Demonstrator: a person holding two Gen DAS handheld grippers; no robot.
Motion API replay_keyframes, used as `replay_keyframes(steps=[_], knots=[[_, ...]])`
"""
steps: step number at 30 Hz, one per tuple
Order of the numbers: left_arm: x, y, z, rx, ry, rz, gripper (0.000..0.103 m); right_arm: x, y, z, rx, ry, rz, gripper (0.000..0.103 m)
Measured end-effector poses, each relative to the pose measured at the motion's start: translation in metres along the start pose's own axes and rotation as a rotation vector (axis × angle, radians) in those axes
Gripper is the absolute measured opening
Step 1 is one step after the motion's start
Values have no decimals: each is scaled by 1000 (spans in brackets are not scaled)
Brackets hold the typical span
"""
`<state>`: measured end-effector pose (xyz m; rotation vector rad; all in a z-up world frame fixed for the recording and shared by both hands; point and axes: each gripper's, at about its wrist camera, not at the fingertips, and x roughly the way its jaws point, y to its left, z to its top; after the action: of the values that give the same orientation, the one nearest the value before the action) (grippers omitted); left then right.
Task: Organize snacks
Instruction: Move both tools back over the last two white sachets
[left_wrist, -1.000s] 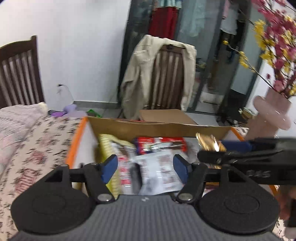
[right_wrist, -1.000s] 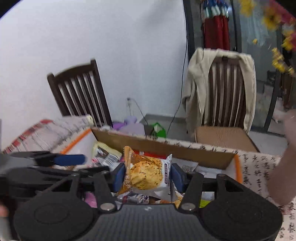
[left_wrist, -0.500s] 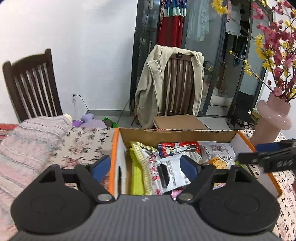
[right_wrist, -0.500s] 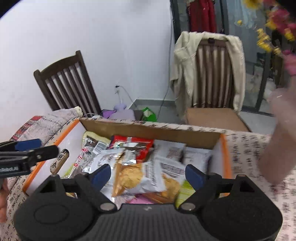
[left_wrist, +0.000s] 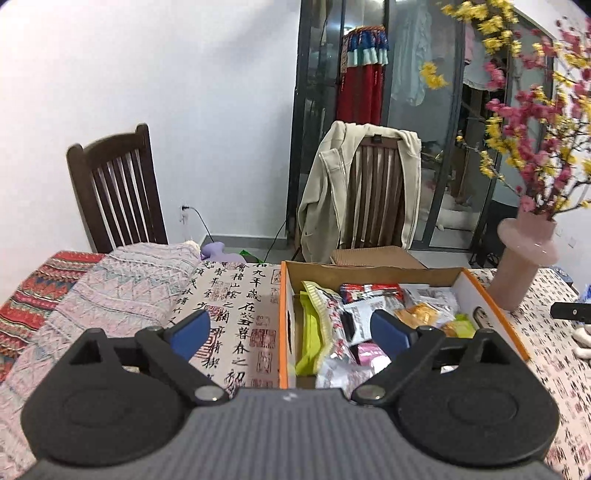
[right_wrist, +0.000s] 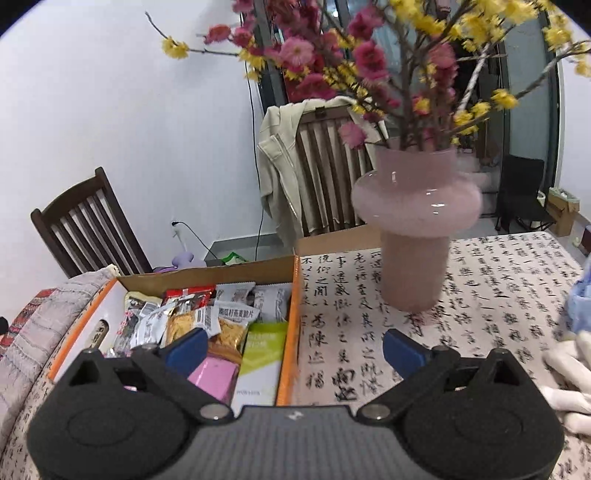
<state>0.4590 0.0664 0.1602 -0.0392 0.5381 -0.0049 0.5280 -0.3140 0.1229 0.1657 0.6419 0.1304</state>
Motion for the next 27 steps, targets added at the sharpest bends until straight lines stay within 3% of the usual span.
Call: replay_keyframes(steps=[4,9,19,27], knots=[[-42,-8,-22,0,-12,-7,100,-33,2,-19,-18,-36,12,103],[-102,-14,-76,28,-11,-37,101,-75,7,-69,-62,-59,18,103],[-209,-3,-201,-45,-40,25,103,-166,23,-205,-119,-110,78,103],[-241,-10,-279,-50,11,57,103,-228,35,-312,-183,-142,51,103]])
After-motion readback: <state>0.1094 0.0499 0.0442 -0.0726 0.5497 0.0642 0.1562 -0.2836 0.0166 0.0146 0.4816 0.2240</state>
